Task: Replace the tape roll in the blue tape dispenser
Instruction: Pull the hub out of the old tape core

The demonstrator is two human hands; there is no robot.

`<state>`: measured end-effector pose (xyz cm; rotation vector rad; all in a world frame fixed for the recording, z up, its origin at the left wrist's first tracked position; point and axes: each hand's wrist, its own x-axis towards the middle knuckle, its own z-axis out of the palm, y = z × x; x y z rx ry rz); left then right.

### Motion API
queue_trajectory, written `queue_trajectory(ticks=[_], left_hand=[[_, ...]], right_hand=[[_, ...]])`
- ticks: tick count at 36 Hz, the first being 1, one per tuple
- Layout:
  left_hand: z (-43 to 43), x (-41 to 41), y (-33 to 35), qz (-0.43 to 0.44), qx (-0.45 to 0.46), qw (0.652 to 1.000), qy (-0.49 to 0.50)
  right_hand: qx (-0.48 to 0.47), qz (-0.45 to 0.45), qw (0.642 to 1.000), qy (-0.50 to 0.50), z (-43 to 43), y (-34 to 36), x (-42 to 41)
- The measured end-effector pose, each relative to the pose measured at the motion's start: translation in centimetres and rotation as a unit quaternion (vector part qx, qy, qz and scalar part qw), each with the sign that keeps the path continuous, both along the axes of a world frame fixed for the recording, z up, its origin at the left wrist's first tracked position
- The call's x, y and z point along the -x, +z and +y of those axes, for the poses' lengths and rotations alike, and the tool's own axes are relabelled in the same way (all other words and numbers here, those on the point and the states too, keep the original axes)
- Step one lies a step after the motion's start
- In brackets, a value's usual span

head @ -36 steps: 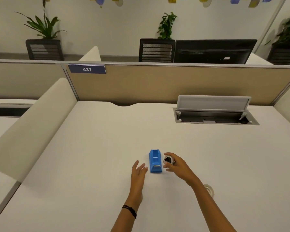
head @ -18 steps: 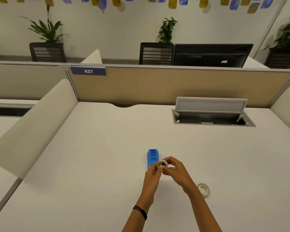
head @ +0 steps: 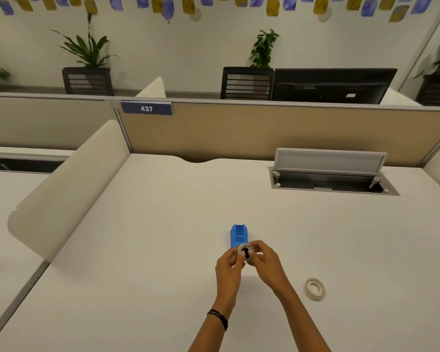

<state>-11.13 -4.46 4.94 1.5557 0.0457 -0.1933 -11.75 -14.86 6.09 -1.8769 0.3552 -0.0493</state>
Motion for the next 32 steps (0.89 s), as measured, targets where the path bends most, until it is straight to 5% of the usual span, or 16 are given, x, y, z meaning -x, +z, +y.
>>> queue_trajectory(ticks=[32], left_hand=[[-0.5, 0.5, -0.7, -0.013, 0.018, 0.999, 0.032]], right_hand=[[0.026, -0.015, 0.996, -0.089, 0.0, -0.3, 0.9]])
